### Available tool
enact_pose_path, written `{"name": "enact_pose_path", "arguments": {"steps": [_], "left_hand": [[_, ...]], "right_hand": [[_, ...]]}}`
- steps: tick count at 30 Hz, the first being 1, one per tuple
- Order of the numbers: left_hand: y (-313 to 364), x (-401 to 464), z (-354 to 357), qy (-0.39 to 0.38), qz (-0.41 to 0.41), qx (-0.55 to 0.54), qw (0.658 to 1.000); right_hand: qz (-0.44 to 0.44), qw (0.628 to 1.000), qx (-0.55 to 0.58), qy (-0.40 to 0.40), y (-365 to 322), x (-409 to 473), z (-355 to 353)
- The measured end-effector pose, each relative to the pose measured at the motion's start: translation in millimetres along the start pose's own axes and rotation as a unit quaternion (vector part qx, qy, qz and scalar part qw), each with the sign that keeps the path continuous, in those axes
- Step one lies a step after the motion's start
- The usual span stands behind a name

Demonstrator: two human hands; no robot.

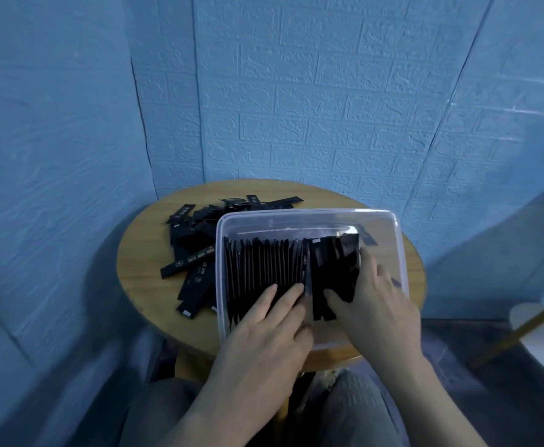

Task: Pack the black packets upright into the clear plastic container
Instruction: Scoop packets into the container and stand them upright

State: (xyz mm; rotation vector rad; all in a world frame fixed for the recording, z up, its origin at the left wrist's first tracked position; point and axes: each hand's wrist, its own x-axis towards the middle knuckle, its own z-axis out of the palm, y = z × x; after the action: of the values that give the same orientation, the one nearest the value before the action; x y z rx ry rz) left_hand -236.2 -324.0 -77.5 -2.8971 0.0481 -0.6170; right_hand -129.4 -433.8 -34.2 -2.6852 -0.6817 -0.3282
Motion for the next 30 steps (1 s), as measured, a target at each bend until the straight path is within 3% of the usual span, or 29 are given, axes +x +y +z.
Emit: {"name": "enact_pose_path", "arguments": {"steps": [13, 20, 30], "left_hand": [[-2, 0, -3, 0.006, -0.008, -0.004, 1.000], [-2, -1, -1, 0.005, -0.008, -0.004, 1.000], [-2, -3, -2, 0.008, -0.009, -0.006, 1.000]], "right_hand": [[0.007, 0.989, 0.126, -0.075, -6, 20, 12], [-0.018, 0.985, 0.159, -0.064, -4, 22, 12], [-0.013, 0.945, 0.317, -0.080, 4, 23, 11]]}}
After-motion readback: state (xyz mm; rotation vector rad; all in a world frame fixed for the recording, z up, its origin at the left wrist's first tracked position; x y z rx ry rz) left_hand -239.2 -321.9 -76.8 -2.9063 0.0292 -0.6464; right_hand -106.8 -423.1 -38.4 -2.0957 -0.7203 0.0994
